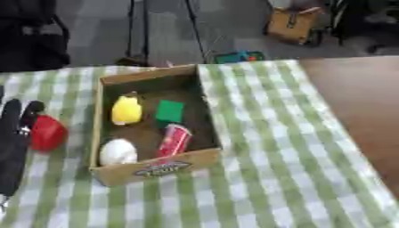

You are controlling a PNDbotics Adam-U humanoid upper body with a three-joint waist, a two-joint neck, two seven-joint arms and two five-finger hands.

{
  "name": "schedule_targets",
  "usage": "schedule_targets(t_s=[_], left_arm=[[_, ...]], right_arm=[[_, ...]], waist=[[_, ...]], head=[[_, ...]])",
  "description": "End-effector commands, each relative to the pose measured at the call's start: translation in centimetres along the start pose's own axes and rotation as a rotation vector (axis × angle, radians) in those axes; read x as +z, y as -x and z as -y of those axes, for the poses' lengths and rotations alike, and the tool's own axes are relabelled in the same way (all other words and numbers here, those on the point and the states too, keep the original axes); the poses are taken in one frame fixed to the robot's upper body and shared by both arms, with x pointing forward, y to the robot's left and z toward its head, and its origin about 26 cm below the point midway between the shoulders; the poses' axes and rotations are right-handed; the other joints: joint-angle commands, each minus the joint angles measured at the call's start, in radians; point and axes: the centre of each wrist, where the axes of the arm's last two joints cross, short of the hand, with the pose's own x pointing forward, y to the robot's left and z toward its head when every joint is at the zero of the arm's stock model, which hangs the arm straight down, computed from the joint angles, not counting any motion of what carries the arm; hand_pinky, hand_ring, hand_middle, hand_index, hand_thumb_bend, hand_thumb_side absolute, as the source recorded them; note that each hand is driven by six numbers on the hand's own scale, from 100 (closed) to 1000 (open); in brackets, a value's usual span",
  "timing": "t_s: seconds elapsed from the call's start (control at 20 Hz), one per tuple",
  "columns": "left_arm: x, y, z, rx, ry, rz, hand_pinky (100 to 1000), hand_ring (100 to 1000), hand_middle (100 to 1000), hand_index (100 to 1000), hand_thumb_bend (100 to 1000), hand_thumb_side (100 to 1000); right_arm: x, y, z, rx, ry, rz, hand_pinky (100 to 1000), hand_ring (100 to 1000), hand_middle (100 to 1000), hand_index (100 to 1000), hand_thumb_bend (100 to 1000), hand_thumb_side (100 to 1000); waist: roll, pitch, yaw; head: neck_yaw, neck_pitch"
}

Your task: Pick up objects on the table and place them in the box.

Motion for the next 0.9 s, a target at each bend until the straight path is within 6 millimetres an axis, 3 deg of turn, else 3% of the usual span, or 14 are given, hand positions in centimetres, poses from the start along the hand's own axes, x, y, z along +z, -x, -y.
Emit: schedule_targets(t_s=[0.05,0.3,0.35,0.45,0.75,0.9], left_arm=[[-0.4,-1.3,0.0,-0.114,0.022,0.07,739,563,578,713,337,1000],[-0.3,-2.3,-0.5,-0.437,0.005,0.212,809,643,632,732,252,1000],[-0.3,-2.4,-0.6,-0.506,0.001,0.235,874,740,709,760,199,986],[-0.3,-2.9,-0.8,-0.691,-0.004,0.289,902,783,749,780,165,949],[-0.5,-2.5,-0.5,-1.1,0.015,0.344,955,859,800,810,101,888],[-0.5,-2.1,-0.3,-1.228,0.033,0.354,963,873,815,827,100,868]], right_arm=[[-0.2,-0.9,-0.6,0.009,-0.031,0.026,628,659,519,641,100,344],[-0.2,-0.9,-0.6,0.013,-0.028,0.023,628,659,519,641,100,343],[-0.2,-0.9,-0.6,0.013,-0.028,0.023,628,658,519,641,100,343],[-0.1,-0.9,-0.6,0.014,-0.027,0.022,628,659,519,641,100,342],[-0.2,-0.8,-0.6,0.015,-0.027,0.02,628,658,519,641,100,342],[-0.2,-0.8,-0.6,0.014,-0.028,0.02,628,658,519,641,100,342]], waist=[[-0.001,-0.018,0.0],[0.0,-0.02,0.004],[0.0,-0.021,0.004],[0.0,-0.022,0.006],[0.001,-0.023,0.004],[0.001,-0.024,0.003]], head=[[-0.006,-0.011],[-0.009,-0.009],[-0.008,-0.008],[0.002,-0.006],[0.134,-0.013],[0.16,-0.013]])
